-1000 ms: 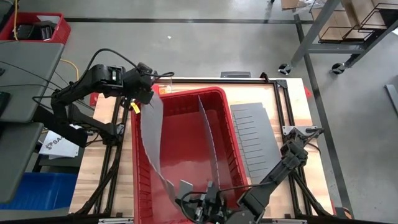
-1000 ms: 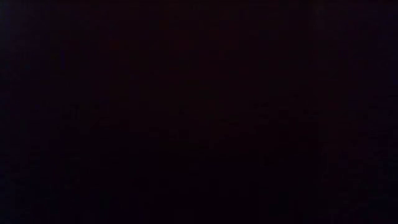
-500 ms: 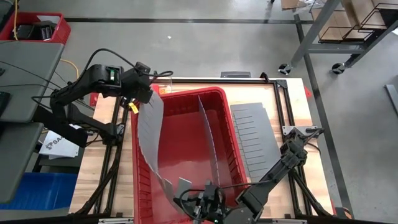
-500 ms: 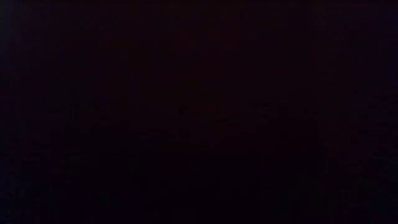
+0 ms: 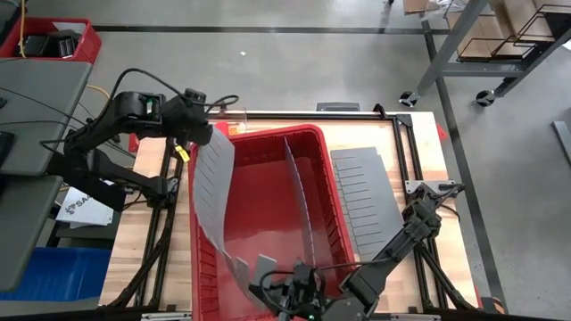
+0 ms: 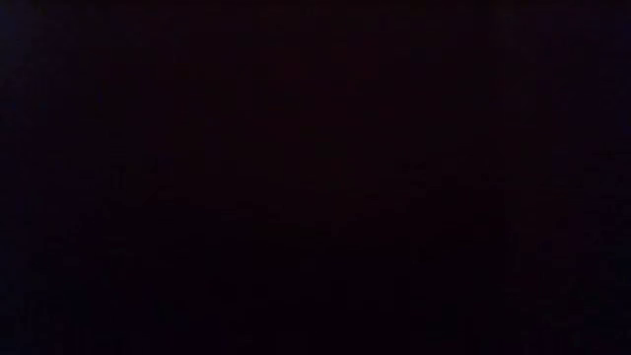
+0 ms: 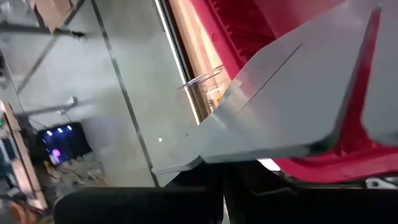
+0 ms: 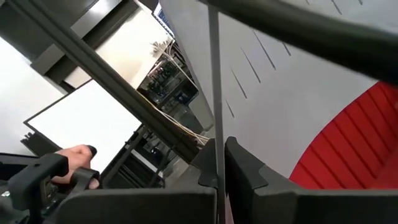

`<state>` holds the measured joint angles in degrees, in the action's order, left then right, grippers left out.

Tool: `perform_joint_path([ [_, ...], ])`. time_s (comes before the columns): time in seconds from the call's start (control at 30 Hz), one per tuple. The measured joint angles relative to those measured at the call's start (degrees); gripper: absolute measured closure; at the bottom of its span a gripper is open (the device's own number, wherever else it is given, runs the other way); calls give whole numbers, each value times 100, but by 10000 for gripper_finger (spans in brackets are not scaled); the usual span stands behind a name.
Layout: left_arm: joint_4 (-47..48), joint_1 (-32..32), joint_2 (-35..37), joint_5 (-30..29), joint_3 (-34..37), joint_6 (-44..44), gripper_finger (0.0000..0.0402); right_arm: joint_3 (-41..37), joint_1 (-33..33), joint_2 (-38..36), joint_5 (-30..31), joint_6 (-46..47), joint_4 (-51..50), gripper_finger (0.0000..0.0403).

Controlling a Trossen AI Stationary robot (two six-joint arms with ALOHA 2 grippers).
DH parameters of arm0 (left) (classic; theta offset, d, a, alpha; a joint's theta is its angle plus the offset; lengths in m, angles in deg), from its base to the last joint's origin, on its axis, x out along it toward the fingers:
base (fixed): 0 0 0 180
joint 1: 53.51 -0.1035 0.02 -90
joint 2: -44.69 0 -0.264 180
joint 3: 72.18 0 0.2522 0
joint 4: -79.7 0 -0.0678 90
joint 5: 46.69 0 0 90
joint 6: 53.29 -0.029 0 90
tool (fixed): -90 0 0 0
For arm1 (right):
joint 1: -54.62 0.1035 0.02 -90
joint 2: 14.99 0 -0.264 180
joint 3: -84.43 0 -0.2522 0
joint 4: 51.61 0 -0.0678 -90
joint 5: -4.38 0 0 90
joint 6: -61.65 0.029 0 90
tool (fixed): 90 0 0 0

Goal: Sort blocks
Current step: Assemble the bin divider into the red bin

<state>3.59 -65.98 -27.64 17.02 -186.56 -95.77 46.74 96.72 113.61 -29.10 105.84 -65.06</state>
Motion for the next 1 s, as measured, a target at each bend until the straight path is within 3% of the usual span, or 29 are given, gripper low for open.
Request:
perform_joint_path([
  [0.2, -12, -236, 144, 241, 38, 147, 401, 0, -63, 0, -25, 313, -203, 403],
  [0.4, -7, -504, 358, 274, 118, 294, 401, 0, -243, 0, -529, 567, -261, 403],
  [1.0, -28, -602, -1, 486, 116, -976, 401, 0, -264, -2, -465, 123, 38, 403],
])
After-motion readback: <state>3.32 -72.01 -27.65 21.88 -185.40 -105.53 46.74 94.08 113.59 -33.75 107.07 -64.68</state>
